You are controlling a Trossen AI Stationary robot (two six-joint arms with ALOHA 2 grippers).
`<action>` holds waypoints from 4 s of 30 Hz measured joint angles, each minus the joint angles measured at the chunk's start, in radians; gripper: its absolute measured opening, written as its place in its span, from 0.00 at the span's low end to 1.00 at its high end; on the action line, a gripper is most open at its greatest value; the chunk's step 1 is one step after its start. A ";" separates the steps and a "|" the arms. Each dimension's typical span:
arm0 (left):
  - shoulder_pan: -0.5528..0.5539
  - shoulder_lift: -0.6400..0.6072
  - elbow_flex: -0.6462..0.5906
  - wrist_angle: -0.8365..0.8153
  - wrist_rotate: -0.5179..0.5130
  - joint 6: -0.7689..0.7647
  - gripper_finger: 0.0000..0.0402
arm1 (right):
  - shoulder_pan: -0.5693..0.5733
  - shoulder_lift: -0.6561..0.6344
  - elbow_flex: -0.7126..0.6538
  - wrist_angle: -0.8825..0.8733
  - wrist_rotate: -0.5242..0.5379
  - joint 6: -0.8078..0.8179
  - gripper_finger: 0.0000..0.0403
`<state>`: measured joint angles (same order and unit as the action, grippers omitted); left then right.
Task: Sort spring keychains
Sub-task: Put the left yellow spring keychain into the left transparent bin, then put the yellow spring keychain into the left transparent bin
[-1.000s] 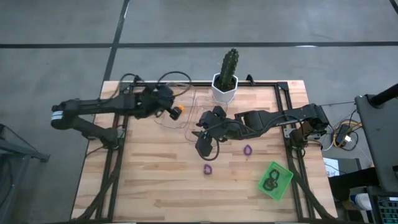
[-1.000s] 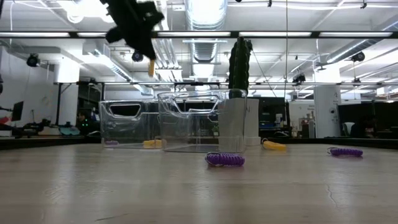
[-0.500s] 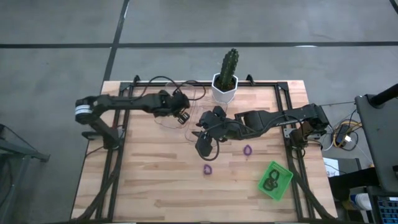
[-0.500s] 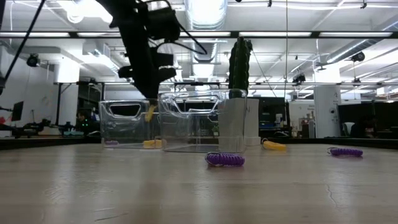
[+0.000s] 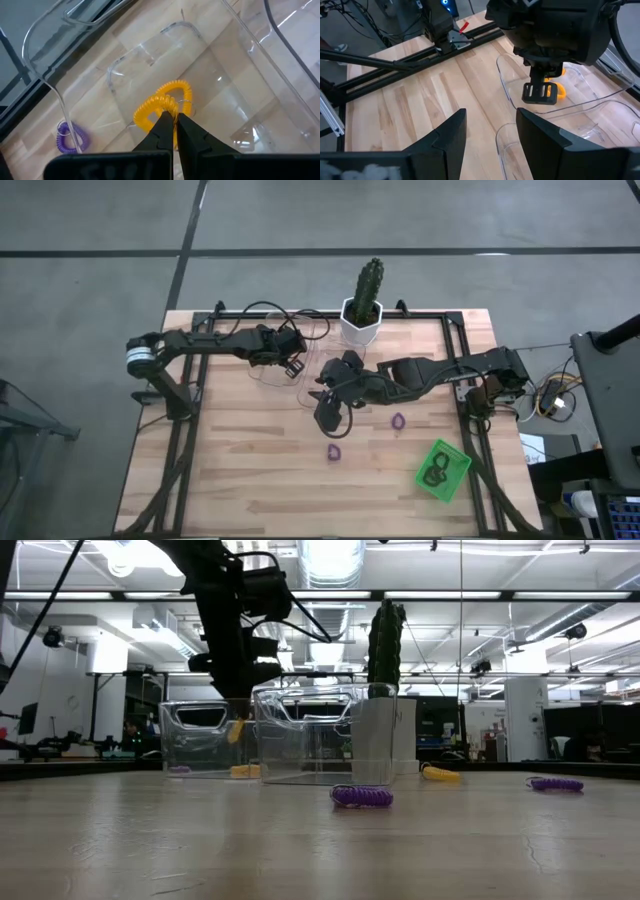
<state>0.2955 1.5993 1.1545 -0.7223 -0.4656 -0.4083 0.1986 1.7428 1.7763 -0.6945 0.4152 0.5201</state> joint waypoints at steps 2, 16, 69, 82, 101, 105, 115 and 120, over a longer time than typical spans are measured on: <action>0.000 0.000 0.000 0.000 0.000 0.000 0.02 | 0.000 0.000 0.000 0.000 0.000 0.000 0.42; 0.037 0.000 -0.069 0.041 0.100 -0.046 0.02 | 0.000 0.000 0.000 0.000 0.000 0.000 0.42; 0.070 -0.322 -0.061 0.092 0.045 0.038 0.33 | 0.000 0.000 0.000 0.003 0.001 0.000 0.42; 0.063 -0.568 -0.062 -0.049 0.087 -0.056 0.30 | 0.000 0.000 0.000 0.003 0.002 0.000 0.42; 0.052 -0.616 -0.125 -0.220 0.079 -0.030 0.08 | 0.000 0.000 0.000 0.005 -0.030 -0.030 0.42; 0.052 -0.631 -0.167 -0.213 0.079 -0.015 0.08 | -0.007 -0.001 0.000 -0.061 -0.043 -0.082 0.42; 0.051 -0.745 -0.250 -0.206 0.082 -0.020 0.08 | -0.061 -0.044 0.000 -0.739 -0.033 0.282 0.36; 0.052 -0.830 -0.279 -0.168 0.083 -0.021 0.08 | -0.063 -0.046 -0.010 -0.824 -0.050 0.333 0.34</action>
<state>0.3472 0.7697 0.8760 -0.8901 -0.3828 -0.4293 0.1352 1.6972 1.7664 -1.5180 0.3648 0.8536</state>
